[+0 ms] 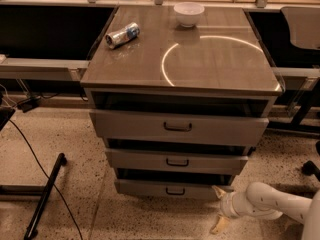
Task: Open bottom drawer
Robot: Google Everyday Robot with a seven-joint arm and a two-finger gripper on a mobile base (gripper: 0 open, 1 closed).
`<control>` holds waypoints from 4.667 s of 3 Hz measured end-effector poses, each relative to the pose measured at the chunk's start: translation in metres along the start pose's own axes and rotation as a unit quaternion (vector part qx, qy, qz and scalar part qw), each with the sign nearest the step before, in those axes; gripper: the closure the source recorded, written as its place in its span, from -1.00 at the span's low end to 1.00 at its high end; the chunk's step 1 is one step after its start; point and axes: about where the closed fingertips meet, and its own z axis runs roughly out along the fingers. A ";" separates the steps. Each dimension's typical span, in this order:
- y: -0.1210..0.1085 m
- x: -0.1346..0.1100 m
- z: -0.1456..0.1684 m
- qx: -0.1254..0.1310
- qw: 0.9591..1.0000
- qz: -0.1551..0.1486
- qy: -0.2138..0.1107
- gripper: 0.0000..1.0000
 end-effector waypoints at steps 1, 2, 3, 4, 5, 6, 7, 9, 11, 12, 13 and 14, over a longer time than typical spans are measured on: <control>-0.006 0.004 0.000 0.012 1.000 0.002 0.006 -1.00; -0.006 0.002 0.004 0.007 1.000 -0.002 0.017 -1.00; -0.011 0.008 0.034 -0.015 1.000 -0.010 0.023 -1.00; -0.027 0.014 0.055 -0.012 1.000 -0.011 0.022 -1.00; -0.040 0.019 0.066 -0.003 1.000 -0.005 0.012 -1.00; -0.052 0.025 0.076 0.008 1.000 -0.001 0.015 -1.00; -0.065 0.028 0.082 0.019 1.000 0.002 0.018 -1.00; -0.079 0.032 0.090 0.021 0.999 0.007 0.024 -0.52; -0.064 0.033 0.077 0.012 1.000 0.011 0.000 -0.14; -0.045 0.031 0.067 0.004 1.000 0.004 -0.008 -0.16; -0.016 0.028 0.062 -0.017 1.000 -0.005 -0.007 -0.24; 0.017 0.032 0.063 -0.046 0.999 -0.003 -0.003 -0.26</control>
Offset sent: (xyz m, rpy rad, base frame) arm 0.0122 -0.0022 -0.0053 -0.0767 -0.0065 -0.0044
